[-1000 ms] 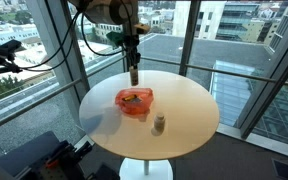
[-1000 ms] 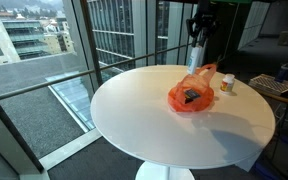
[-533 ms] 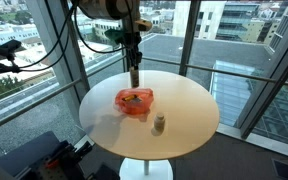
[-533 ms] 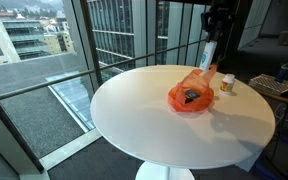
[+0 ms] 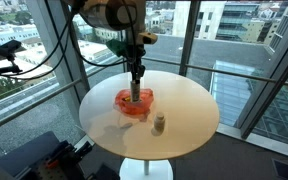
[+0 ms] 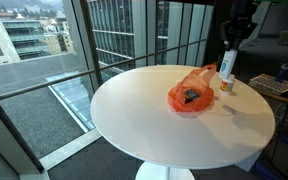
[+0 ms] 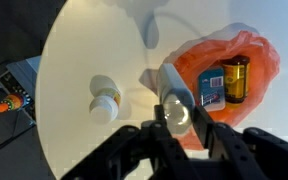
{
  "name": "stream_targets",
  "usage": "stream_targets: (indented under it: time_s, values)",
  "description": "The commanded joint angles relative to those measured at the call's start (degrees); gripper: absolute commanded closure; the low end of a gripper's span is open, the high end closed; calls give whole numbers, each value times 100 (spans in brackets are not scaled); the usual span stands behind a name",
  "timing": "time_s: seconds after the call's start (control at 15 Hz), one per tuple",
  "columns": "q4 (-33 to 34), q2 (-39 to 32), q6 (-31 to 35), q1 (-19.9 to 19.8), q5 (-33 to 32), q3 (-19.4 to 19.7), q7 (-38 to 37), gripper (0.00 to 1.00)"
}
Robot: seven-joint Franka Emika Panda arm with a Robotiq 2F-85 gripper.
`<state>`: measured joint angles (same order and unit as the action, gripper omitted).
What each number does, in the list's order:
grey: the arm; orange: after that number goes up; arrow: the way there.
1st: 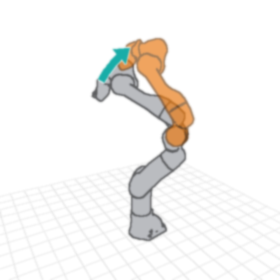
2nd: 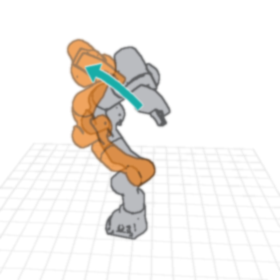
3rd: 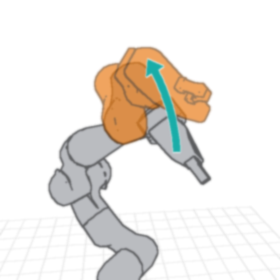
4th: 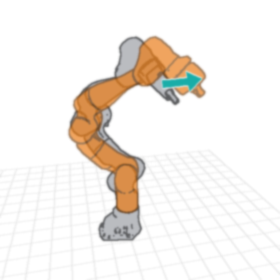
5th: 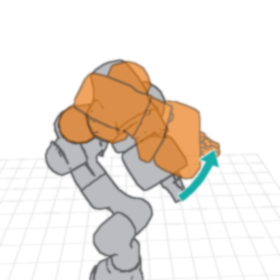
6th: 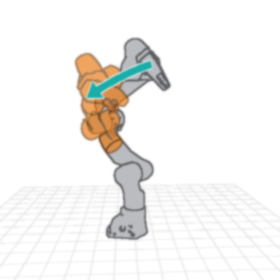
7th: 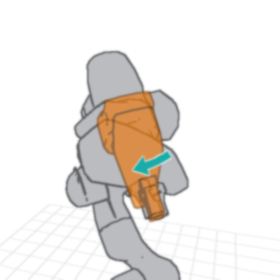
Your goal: Take the white bottle out of the plastic bag and put it on the table
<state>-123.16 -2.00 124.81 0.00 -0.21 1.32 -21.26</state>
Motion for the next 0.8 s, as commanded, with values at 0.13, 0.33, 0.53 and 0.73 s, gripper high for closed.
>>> stream_targets:
  time_s: [0.13, 0.33, 0.53, 0.73]
  values:
    - [-518, 135, 393, -277, 54, 230, 160, 91]
    - [-816, 157, 863, -415, 80, 363, 120, 91]
    - [-1071, 120, 1299, -501, 106, 449, 68, 91]
    - [-1276, 54, 1675, -530, 84, 489, -15, 91]
